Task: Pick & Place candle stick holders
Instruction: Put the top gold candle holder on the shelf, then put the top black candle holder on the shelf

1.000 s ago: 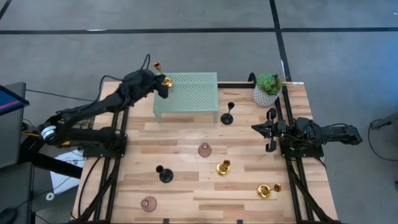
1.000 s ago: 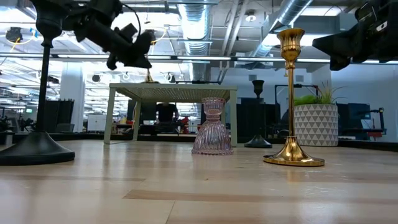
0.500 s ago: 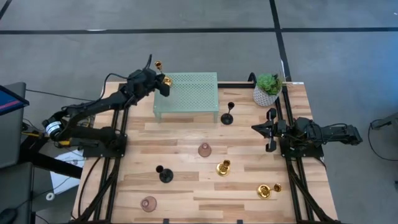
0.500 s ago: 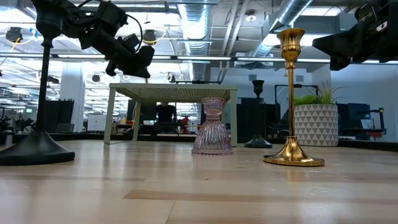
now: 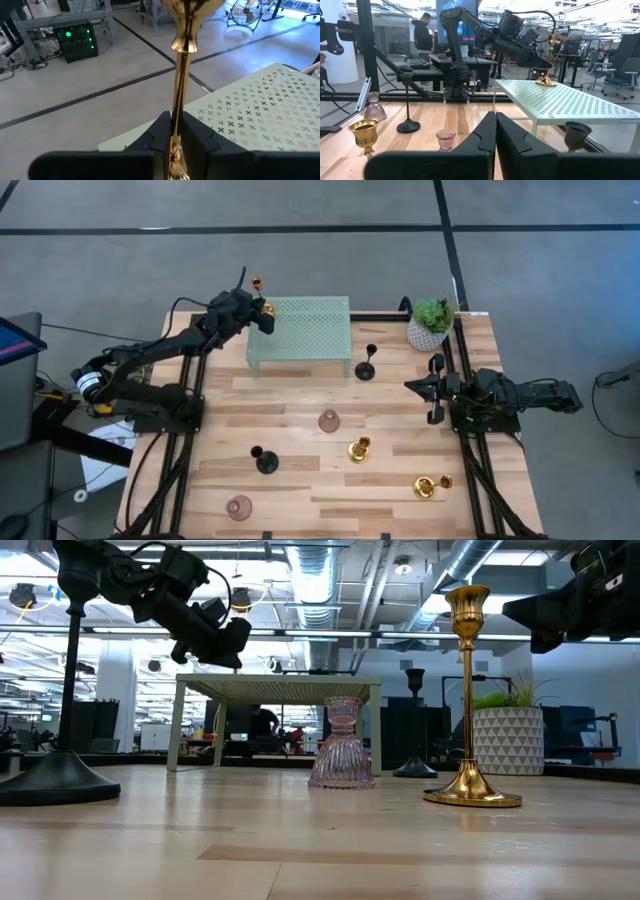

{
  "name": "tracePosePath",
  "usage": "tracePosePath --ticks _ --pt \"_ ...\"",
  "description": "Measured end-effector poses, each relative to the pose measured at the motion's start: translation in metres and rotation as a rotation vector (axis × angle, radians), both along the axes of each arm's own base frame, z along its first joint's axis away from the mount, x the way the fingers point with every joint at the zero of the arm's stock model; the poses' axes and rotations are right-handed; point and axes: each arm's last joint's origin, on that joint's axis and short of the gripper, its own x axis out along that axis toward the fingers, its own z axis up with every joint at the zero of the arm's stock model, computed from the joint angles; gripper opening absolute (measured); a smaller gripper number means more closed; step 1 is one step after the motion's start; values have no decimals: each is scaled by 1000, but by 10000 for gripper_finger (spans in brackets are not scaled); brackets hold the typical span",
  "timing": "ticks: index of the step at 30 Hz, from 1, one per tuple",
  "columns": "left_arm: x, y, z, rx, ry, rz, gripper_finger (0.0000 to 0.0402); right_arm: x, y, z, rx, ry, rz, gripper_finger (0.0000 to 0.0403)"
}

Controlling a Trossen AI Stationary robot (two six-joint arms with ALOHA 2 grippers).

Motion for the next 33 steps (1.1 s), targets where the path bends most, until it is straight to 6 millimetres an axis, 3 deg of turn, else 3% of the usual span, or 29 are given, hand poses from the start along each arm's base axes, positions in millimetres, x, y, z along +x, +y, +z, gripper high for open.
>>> tracePosePath --ticks 9,25,33 --pt "2 -3 5 27 -36 -85 47 0 0 0 0 0 0 0" --pt "2 -3 5 48 -7 -92 153 0 0 0 0 0 0 0" --pt "-14 -16 15 53 21 -97 187 0 0 0 -1 0 0 0"
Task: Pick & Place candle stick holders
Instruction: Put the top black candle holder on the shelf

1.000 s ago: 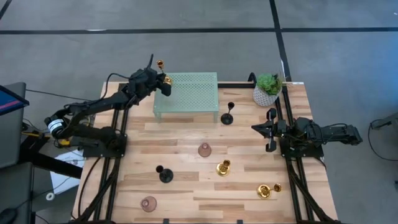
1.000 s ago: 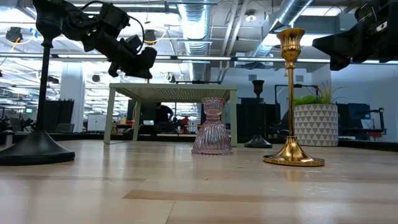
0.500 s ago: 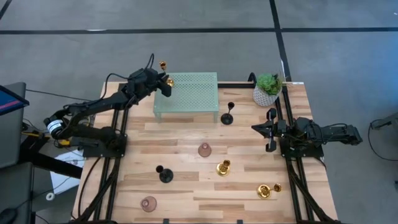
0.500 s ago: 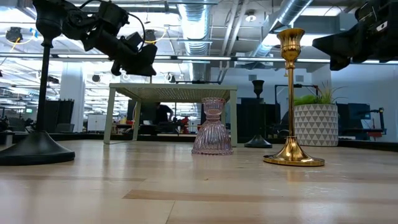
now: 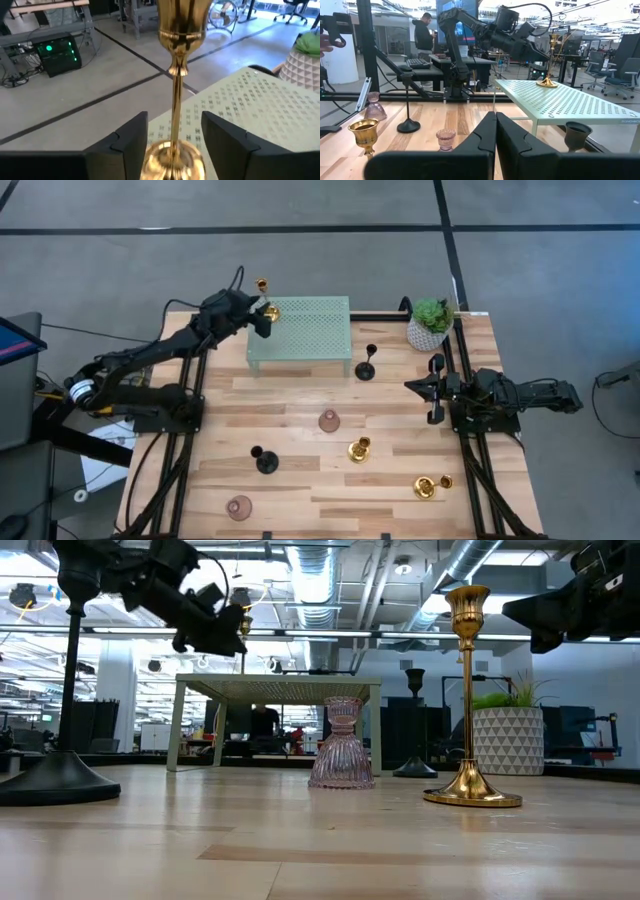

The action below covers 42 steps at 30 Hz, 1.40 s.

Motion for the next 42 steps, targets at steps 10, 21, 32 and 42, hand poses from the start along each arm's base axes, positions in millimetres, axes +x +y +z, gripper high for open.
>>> tracePosePath --ticks 10,21,32,42 --pt "-28 -37 10 -89 6 -260 178 0 0 0 -7 1 3 0" --pt "-40 -83 2 -174 123 -684 126 0 0 0 -8 1 4 0" --pt "-46 -123 -24 -141 148 -947 9 0 0 -1 -3 8 9 0" --pt "-59 -145 -30 -32 123 -982 4 0 0 -6 84 52 14 0"
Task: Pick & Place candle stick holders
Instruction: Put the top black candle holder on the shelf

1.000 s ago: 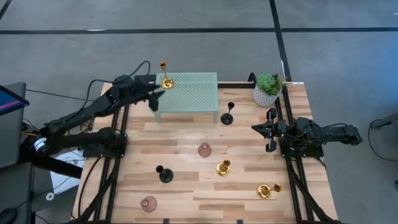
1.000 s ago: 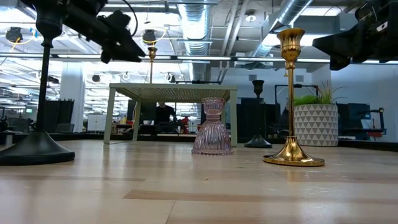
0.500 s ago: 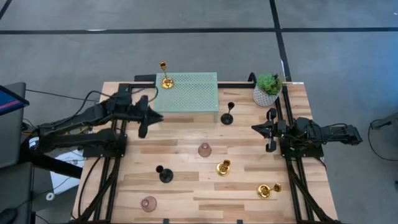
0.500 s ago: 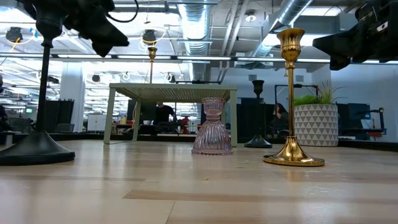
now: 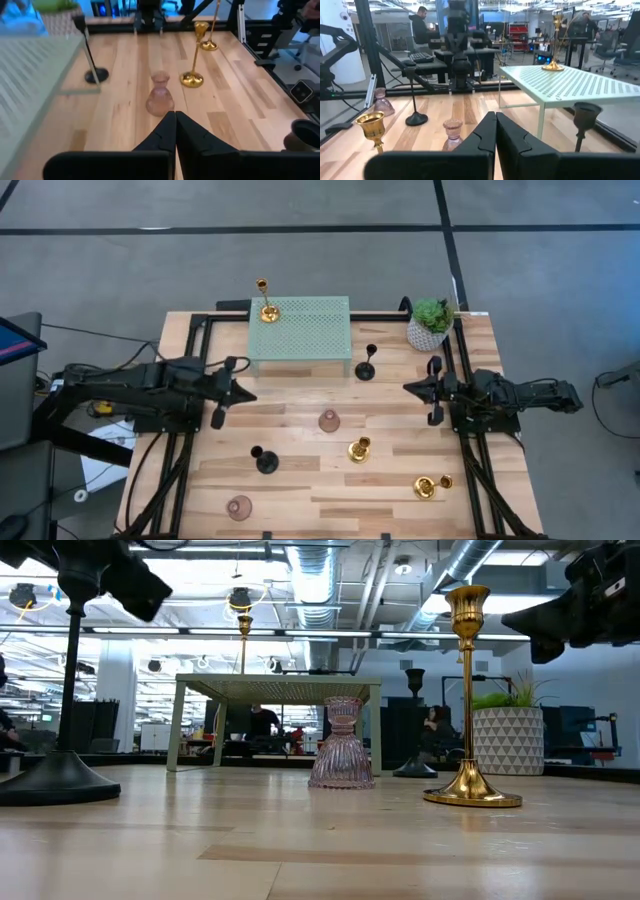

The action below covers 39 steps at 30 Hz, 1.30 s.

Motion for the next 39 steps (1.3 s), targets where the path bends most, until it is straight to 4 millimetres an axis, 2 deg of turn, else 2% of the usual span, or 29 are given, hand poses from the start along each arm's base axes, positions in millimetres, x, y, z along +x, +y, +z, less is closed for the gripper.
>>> tracePosePath --ticks 6,11,26,32,39 --pt "-12 -6 5 7 -69 -37 4 4 -1 -6 60 68 -50 0" --pt "-13 -10 6 4 -77 -76 4 11 -3 -14 53 161 -119 0" --pt "-6 -11 5 3 -62 -79 11 46 -1 -24 42 217 -153 0" --pt "1 -12 5 5 -47 -79 8 58 -4 -29 33 205 -275 0" --pt "7 -13 3 9 -24 -78 7 83 -6 -30 26 303 -363 0"
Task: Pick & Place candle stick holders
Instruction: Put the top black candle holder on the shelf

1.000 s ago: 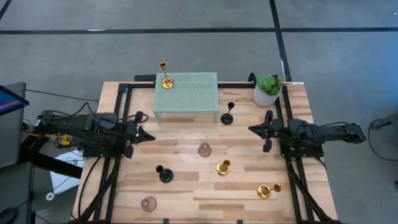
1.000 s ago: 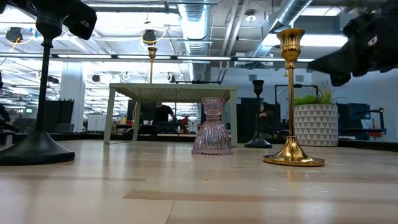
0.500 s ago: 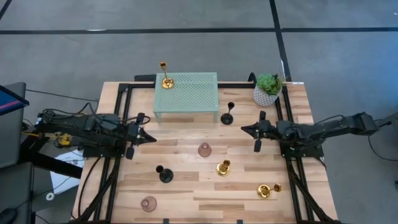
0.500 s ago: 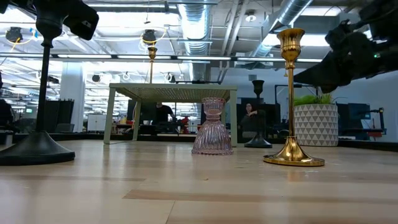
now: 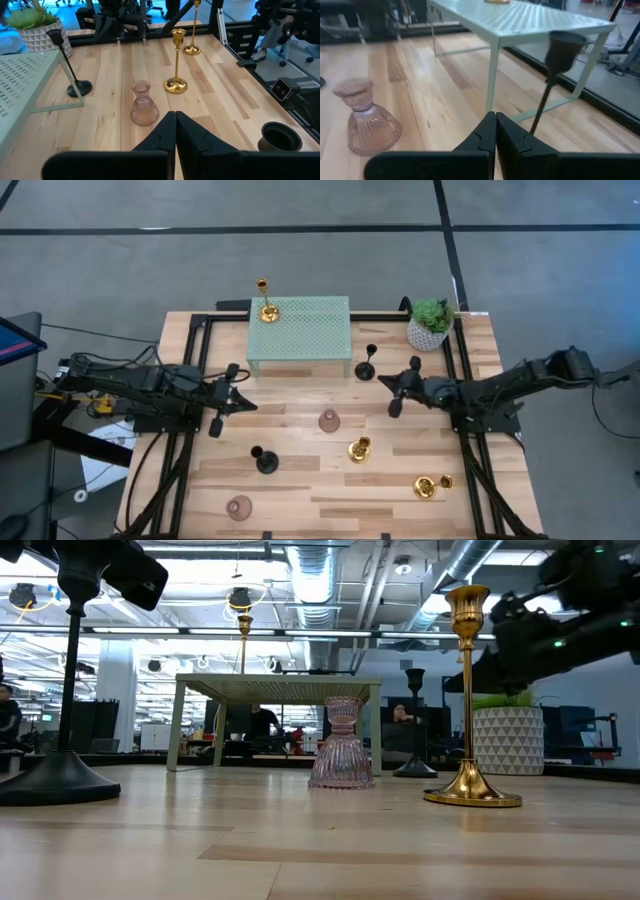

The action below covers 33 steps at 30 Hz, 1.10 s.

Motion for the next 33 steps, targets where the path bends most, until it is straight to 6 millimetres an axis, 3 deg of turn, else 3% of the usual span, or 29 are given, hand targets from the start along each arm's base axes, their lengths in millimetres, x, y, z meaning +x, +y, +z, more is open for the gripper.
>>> tracePosePath --ticks 10,24,28,33 --pt "1 1 0 13 1 21 7 30 -14 -16 3 133 -118 13" --pt "1 1 0 14 1 21 5 51 -34 -23 4 186 -210 189" --pt "1 1 0 14 1 20 7 57 -41 -24 -8 195 -265 197" --pt "1 1 0 14 1 20 5 57 -47 -24 -13 194 -303 169"
